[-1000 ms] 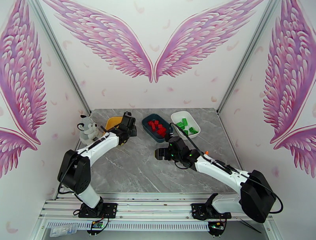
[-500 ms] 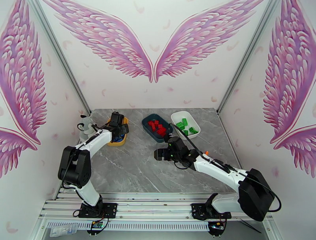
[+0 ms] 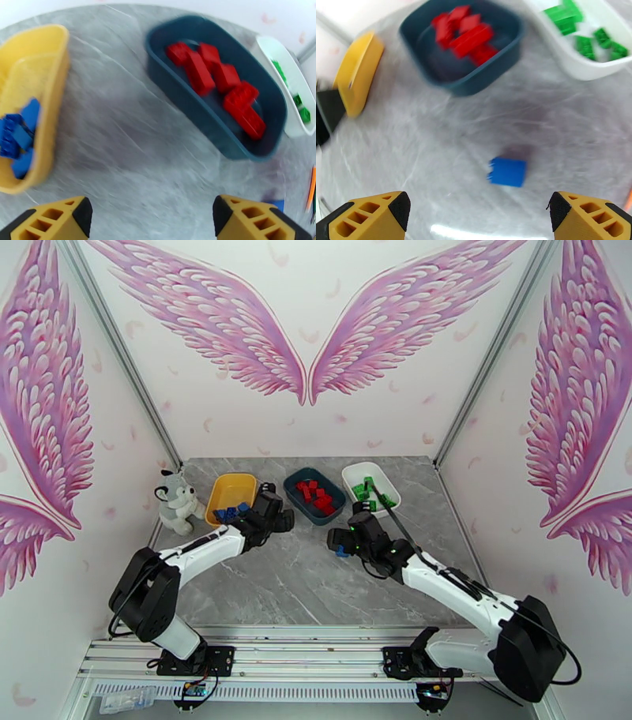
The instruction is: Sort the legos into containers by color
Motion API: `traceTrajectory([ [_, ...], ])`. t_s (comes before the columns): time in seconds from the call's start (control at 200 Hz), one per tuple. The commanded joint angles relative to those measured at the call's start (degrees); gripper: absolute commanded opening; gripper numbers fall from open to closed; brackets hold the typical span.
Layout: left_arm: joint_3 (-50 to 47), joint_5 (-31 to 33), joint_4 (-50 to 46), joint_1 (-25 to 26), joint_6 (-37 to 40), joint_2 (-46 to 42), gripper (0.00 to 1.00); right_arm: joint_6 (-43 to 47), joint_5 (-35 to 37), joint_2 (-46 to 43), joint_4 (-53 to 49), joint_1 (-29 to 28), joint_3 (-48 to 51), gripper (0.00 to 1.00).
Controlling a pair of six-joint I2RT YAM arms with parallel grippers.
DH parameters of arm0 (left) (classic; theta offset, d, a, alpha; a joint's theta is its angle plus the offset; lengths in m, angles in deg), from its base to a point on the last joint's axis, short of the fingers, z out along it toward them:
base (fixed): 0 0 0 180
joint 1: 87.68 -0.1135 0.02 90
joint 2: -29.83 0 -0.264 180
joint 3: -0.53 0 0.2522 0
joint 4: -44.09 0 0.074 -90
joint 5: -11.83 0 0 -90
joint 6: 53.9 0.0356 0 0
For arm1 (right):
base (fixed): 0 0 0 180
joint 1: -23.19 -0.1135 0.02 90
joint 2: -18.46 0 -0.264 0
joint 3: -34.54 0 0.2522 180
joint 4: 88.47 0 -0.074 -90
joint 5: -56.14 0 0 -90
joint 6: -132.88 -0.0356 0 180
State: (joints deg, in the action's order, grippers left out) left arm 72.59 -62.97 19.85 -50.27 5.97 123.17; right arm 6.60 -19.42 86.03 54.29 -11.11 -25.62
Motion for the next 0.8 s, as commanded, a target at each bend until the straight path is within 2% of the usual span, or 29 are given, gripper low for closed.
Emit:
traceTrajectory([
  [0.0,-1.1,1.4,5.2,5.6,-2.7,3.6,0.88,-2.6,6.6,-5.0,-3.6,2.2,2.4,0.99],
  [0.21,3.1,3.2,6.0,15.1,-4.6,10.8,0.90,-3.0,6.9,-14.2,-4.3,5.1,4.9,0.99],
  [0.405,11.7,5.7,3.2,20.5,-4.5,18.7,0.90,-3.1,7.9,-20.2,-4.5,5.7,6.6,0.99],
  [0.645,21.2,6.0,1.0,22.4,-4.3,26.4,0.89,-3.3,6.8,-21.1,-4.6,6.0,6.7,0.99],
  [0.795,25.9,9.6,-2.3,23.0,-3.9,30.7,0.86,-3.5,6.9,-21.8,-4.9,6.3,6.8,0.99],
])
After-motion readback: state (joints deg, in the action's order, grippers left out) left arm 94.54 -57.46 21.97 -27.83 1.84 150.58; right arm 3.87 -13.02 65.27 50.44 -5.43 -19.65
